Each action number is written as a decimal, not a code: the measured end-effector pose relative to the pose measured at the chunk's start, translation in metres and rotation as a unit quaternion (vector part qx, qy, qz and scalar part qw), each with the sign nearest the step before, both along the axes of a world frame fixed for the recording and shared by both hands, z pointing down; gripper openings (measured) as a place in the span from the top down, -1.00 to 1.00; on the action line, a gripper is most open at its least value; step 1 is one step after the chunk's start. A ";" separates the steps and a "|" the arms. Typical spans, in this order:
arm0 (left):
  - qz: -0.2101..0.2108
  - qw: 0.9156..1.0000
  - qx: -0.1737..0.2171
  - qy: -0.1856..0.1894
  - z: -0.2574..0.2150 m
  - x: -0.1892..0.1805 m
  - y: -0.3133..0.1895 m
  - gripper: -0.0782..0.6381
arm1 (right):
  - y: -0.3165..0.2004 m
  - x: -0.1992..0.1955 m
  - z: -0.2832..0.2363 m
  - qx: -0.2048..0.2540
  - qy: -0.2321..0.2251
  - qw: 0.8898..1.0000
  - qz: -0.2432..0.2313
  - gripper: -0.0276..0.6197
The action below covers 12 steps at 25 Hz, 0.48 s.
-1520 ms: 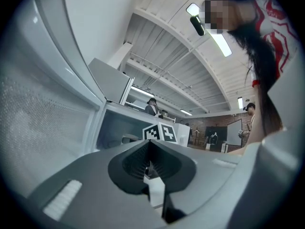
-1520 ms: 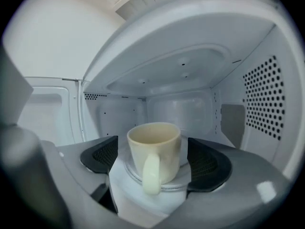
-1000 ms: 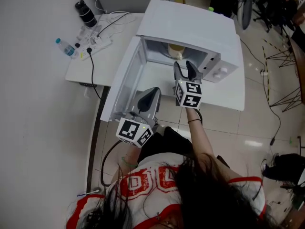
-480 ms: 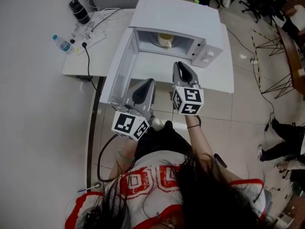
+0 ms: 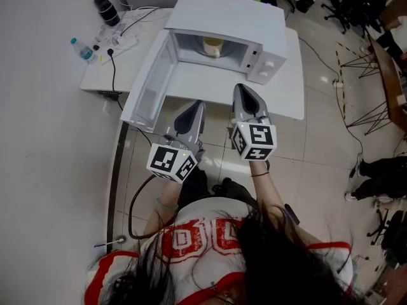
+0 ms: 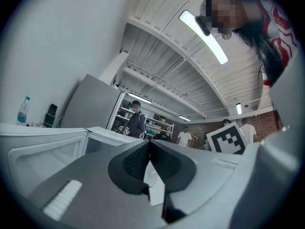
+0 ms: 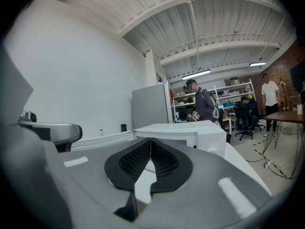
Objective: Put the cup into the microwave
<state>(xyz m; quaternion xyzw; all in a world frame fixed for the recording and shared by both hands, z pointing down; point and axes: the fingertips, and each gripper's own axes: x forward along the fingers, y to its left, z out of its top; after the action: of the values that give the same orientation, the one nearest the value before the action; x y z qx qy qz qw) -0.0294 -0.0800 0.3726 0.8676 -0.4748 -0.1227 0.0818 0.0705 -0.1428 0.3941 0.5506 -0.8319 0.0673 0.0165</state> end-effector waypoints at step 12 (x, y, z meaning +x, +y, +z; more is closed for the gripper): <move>-0.024 1.000 -0.009 0.003 0.004 0.091 0.033 0.79 | 0.060 0.071 0.009 -0.014 -0.002 0.999 -0.051 0.91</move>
<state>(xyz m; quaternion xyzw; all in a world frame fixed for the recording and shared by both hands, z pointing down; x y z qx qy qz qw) 0.0615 -0.0470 0.3765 0.8550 -0.4962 -0.1229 0.0877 0.1417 -0.0830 0.4027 0.5068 -0.8580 0.0794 0.0260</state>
